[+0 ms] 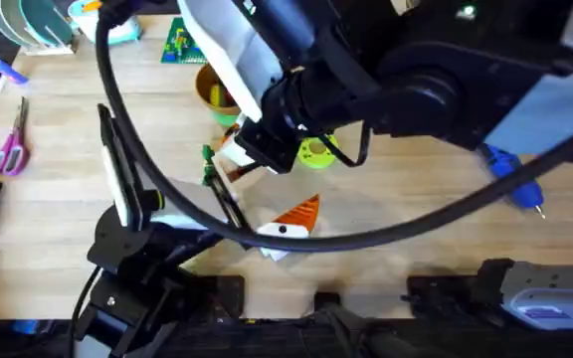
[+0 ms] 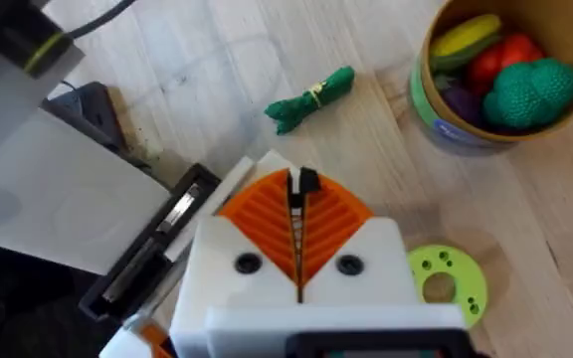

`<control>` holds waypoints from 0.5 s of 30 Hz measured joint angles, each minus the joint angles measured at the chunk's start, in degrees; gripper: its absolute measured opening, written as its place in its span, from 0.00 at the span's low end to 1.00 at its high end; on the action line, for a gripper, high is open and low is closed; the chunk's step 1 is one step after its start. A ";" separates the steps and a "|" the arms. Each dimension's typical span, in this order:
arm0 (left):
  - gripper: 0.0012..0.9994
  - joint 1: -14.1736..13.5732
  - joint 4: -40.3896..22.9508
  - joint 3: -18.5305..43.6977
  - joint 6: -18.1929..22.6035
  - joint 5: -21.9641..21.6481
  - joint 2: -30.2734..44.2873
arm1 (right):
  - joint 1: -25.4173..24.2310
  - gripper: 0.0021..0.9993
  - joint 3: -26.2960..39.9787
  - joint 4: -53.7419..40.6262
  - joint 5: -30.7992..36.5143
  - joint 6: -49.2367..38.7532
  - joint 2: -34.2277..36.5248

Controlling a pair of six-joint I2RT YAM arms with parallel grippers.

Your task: Pick up the gripper from the table and insert it into the empty holder that is missing its gripper. Then pick up a screw, insert it into the mounting hole, and use the screwdriver to tighten it. Finally, clean up the table by picking up the vegetable and placing it into the bucket.

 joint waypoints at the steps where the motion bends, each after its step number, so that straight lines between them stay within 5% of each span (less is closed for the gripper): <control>1: 0.99 0.00 0.01 0.00 0.00 0.00 0.00 | 0.00 0.00 0.00 -0.01 0.02 0.00 0.00; 15: 0.99 0.00 -0.07 0.00 -0.56 -0.04 0.00 | 0.00 0.00 0.09 0.20 -1.50 0.28 2.42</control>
